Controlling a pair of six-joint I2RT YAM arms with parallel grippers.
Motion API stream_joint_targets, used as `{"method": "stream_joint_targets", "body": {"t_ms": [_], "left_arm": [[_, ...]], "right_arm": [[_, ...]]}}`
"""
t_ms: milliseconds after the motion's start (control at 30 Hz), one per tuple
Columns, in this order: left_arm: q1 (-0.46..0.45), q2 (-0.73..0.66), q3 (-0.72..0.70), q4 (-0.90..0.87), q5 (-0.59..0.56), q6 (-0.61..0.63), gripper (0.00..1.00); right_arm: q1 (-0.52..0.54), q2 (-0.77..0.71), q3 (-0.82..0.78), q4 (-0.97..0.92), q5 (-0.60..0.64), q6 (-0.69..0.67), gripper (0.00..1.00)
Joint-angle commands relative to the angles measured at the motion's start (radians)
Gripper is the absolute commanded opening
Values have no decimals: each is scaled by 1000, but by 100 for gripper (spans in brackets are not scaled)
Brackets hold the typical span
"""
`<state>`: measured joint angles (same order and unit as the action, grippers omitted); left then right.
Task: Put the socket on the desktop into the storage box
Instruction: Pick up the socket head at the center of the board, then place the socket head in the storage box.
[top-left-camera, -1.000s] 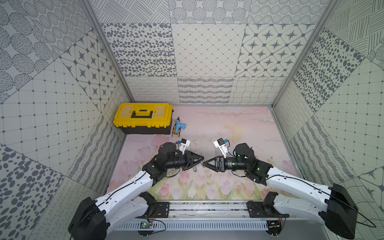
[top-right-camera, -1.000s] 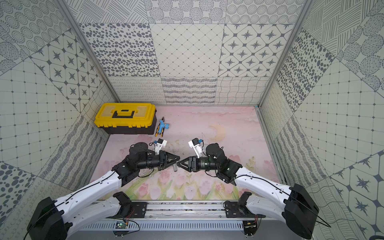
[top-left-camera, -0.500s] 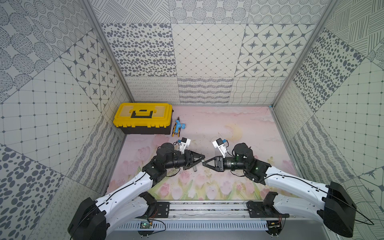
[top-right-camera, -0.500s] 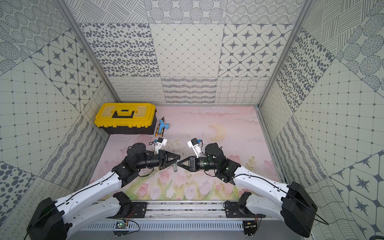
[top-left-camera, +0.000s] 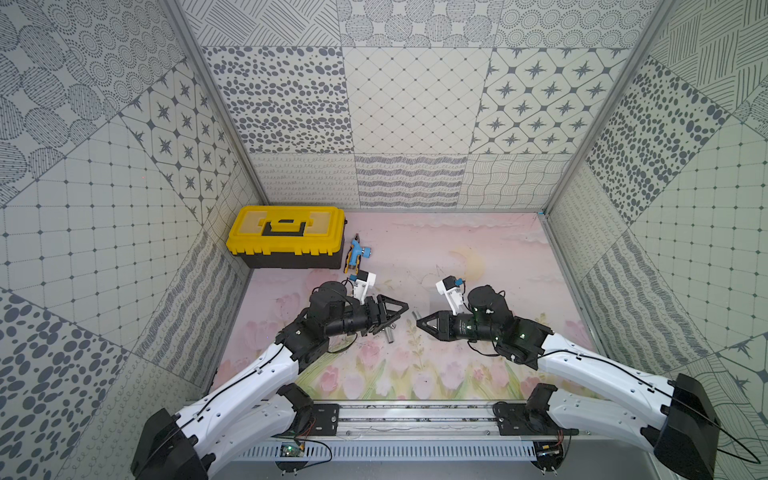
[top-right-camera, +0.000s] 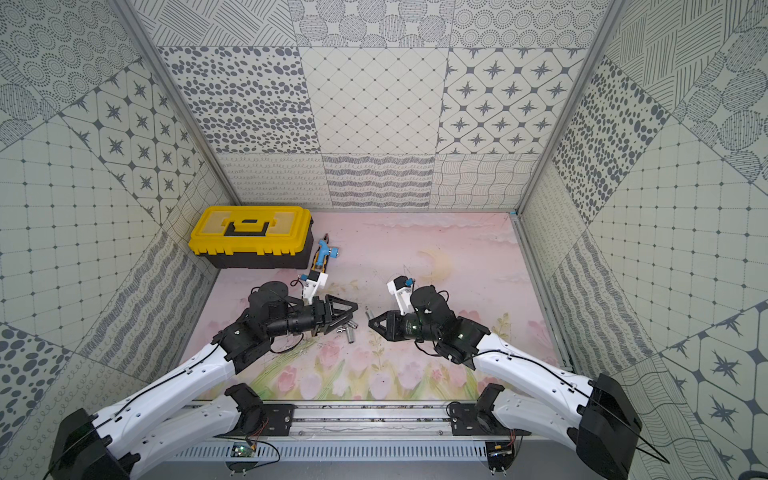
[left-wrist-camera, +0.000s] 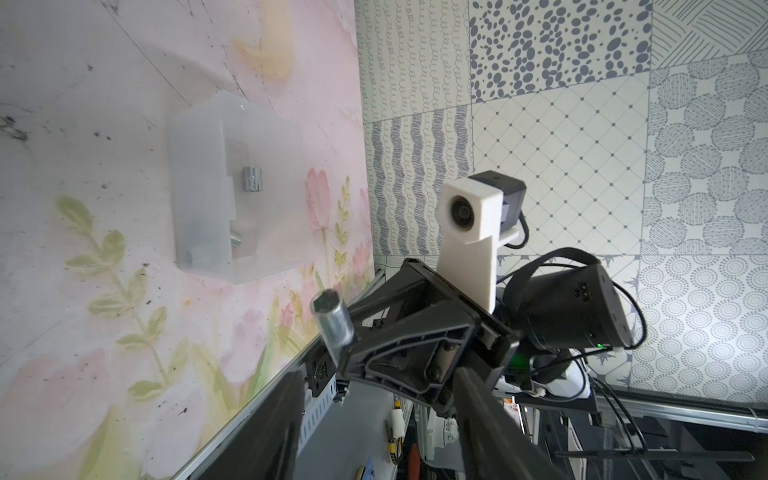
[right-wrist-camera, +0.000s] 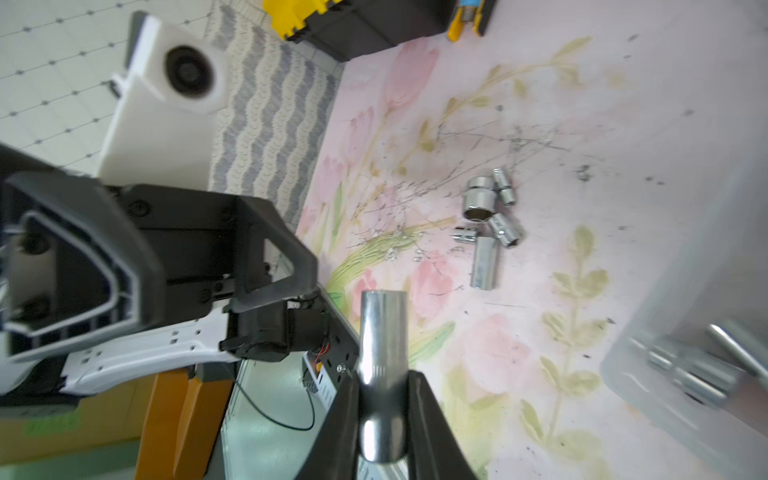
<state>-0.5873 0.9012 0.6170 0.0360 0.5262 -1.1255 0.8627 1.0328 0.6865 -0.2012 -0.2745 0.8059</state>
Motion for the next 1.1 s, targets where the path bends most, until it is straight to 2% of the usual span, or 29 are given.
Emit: {"method": "stream_joint_targets", "body": {"t_ms": [0, 100, 267, 500, 633, 1067], "left_arm": [[3, -16, 51, -263, -140, 182, 63], [1, -16, 48, -283, -147, 189, 62], [-9, -10, 47, -322, -172, 205, 60], [-81, 43, 101, -420, -266, 256, 57], [-105, 69, 119, -468, -329, 271, 57], [-112, 96, 102, -446, -338, 262, 56]], "right_arm": [[4, -34, 74, -198, 232, -43, 0], [4, -17, 124, -312, 340, -39, 0], [20, 40, 194, -420, 442, -58, 0], [54, 130, 290, -582, 617, -56, 0], [60, 176, 316, -613, 656, -47, 0], [90, 365, 370, -615, 669, -93, 0]]}}
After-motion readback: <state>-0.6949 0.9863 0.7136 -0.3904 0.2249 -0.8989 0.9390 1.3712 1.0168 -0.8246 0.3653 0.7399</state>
